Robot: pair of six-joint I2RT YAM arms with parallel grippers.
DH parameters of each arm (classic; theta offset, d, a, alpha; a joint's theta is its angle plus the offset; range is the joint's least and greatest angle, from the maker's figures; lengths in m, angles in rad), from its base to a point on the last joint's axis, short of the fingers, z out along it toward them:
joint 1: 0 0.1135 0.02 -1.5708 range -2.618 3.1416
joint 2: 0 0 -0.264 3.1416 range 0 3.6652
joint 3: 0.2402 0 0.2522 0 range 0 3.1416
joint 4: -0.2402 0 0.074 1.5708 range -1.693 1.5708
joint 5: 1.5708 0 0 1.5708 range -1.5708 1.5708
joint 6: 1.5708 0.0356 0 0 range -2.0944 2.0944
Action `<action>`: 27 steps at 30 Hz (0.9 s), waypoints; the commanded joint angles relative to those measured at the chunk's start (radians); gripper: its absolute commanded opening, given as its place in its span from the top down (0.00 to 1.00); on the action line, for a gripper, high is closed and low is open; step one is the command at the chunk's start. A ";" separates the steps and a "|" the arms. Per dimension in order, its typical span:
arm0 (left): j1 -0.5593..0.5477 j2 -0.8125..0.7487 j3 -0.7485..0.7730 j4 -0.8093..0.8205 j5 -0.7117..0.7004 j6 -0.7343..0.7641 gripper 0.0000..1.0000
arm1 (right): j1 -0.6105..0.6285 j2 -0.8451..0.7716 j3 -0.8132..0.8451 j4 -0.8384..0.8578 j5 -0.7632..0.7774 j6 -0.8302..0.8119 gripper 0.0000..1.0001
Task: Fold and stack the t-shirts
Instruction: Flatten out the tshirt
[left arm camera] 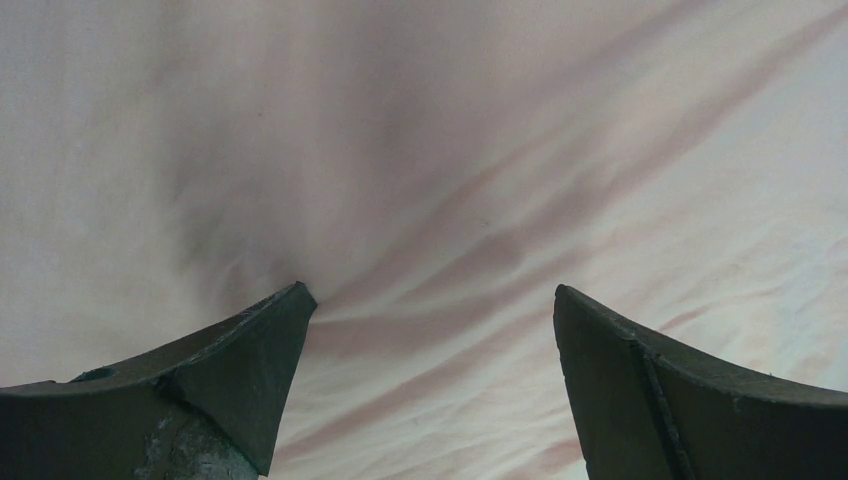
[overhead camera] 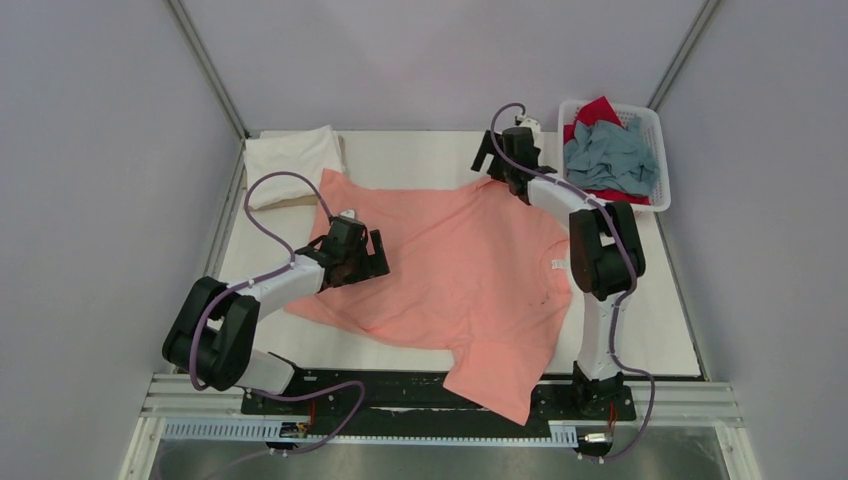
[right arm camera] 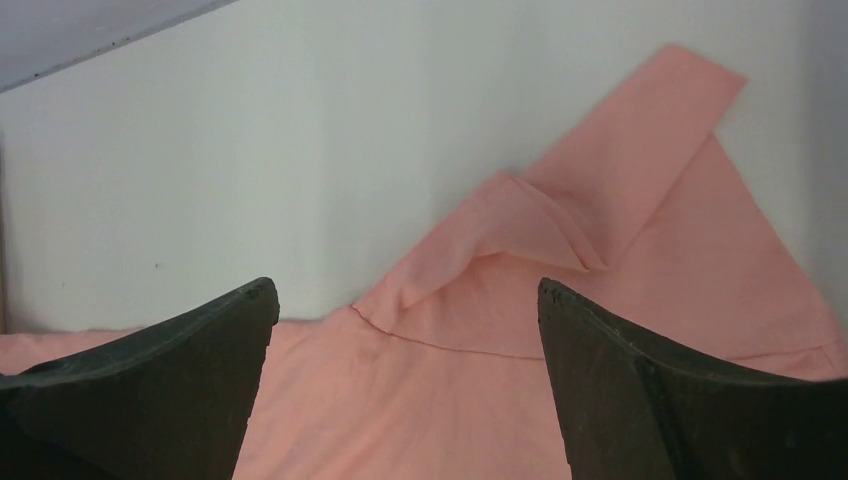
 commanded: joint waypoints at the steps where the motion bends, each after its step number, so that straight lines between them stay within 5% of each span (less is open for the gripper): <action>1: 0.001 0.026 -0.030 -0.060 0.039 0.002 0.00 | -0.006 -0.008 -0.069 -0.038 -0.017 0.100 0.00; 14: 0.001 0.047 -0.045 -0.046 0.057 -0.001 0.00 | -0.012 0.252 0.228 -0.028 0.025 0.129 0.00; 23: 0.001 0.038 -0.054 -0.045 0.073 -0.003 0.00 | -0.014 0.569 0.714 0.219 -0.080 0.110 0.00; 27: 0.000 0.023 -0.052 -0.052 0.061 -0.001 0.00 | -0.003 0.519 0.731 0.185 -0.097 -0.006 0.00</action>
